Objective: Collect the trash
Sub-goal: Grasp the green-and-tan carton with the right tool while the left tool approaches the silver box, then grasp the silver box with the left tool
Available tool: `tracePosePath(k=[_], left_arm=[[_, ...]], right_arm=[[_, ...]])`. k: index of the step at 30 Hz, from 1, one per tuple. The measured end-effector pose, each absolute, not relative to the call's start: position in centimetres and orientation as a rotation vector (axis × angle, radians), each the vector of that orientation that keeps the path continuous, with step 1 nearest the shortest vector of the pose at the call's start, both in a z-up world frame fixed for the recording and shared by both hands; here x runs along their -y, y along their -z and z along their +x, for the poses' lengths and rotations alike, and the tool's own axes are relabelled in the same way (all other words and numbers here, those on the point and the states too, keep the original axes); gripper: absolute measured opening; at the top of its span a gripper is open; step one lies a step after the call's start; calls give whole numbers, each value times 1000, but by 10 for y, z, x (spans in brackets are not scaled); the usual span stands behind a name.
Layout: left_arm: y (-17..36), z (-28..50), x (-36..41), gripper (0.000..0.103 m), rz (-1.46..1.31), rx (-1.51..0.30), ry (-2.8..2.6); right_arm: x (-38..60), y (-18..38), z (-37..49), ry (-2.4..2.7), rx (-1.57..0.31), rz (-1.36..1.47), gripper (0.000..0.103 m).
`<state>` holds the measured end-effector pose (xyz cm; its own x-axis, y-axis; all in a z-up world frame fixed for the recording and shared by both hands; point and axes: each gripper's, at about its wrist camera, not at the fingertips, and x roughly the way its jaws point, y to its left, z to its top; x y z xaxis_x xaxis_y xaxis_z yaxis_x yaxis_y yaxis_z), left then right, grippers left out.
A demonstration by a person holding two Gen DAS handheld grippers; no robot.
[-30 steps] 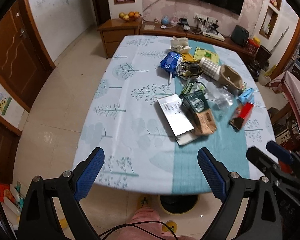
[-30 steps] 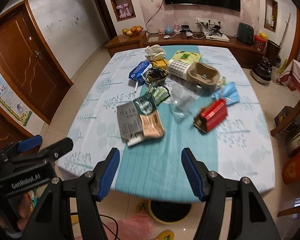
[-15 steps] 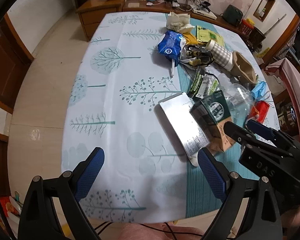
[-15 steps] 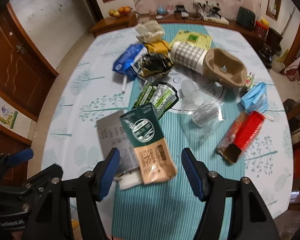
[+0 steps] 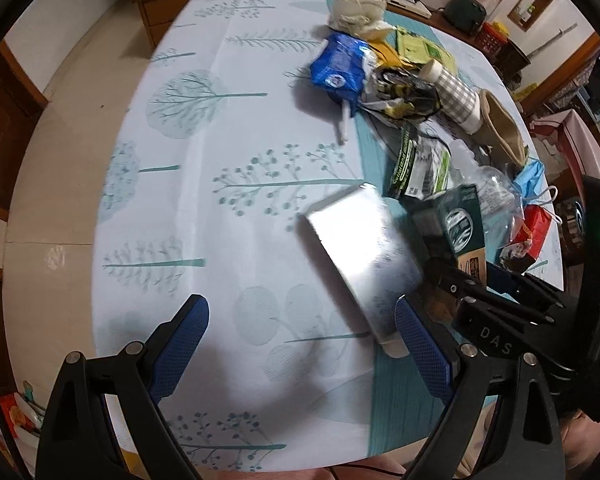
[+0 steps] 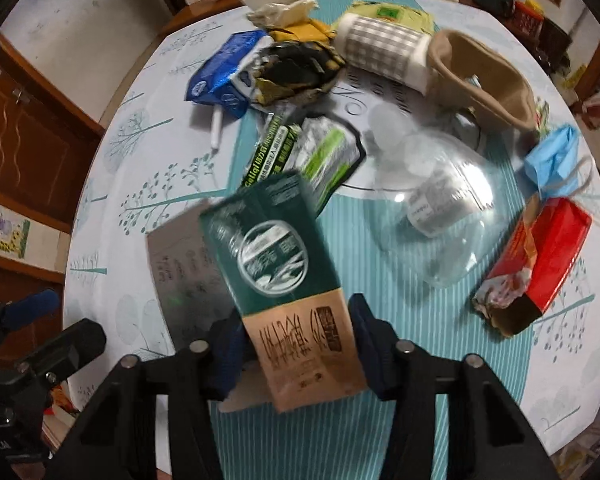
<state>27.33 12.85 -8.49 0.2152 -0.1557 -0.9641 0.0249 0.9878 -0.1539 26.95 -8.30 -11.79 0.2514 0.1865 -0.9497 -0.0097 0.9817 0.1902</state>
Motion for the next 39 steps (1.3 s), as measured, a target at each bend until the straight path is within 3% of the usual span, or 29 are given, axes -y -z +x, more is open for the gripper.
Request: tracePosePath(k=[9,27,30,31,32,39], left_arm=[[117,299,-94,93,-179,-1488,101],[167,327,-45,93,-167,-1568,-93],[167,323,-42,83,-128,-1536,-103],[165,321,-41,71,-107,-1518,-104],[162,318,-41,67,-92,-1498,-85],[164,295,-34,66,-61,-1463,-61]], right_arm=[[122,113,254,-70,-1284,316,40],[142,106,215,-61,-1297,390,40],[141,101,209,-73,-1298,380,40],[140,99,207,-80,-1297,376,40],[140,98,204,-88,-1298,374,40],[140,92,185,-113,-1294,351,40]])
